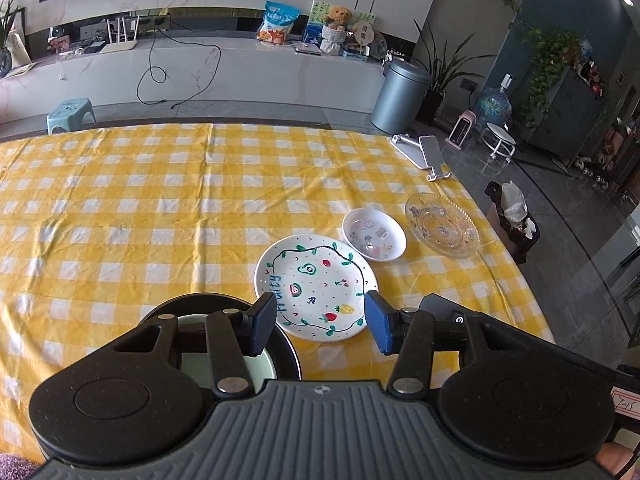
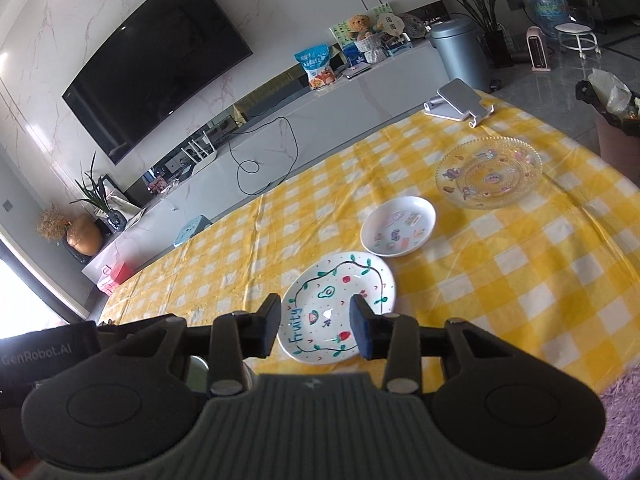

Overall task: Organize plates and bowls
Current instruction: 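Open the left tool and move it to the white Fruity plate, then close the left tool on the rim of the Fruity plate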

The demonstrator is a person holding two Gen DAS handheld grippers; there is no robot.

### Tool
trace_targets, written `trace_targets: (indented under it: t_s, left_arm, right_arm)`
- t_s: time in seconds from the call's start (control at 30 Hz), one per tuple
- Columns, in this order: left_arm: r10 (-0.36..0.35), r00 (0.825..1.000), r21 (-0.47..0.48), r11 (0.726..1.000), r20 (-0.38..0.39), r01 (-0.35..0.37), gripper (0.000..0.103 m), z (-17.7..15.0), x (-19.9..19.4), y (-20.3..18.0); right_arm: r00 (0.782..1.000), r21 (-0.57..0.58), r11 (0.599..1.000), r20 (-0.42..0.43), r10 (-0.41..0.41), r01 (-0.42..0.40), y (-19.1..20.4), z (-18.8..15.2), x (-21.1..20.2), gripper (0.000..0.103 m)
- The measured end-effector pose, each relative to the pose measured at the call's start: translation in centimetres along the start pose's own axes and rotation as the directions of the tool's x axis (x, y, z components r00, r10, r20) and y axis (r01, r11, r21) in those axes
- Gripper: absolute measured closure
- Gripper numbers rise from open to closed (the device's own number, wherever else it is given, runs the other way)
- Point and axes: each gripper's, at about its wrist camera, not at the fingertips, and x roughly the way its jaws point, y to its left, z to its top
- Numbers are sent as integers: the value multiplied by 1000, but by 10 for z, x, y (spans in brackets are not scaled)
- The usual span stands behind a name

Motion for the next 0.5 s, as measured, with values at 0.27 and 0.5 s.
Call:
trace_targets:
  t_s: [0.27,0.5]
  left_arm:
    - [11,990,60,998,-139,-3,54,28,49,14]
    - [54,968,112,993,-245,-27,68,47,97,29]
  right_arm:
    - [996,81,996,-80,-25,32,-39,-2,38,73]
    - [989,135,990,-149,-14,35,-57,0,75,82]
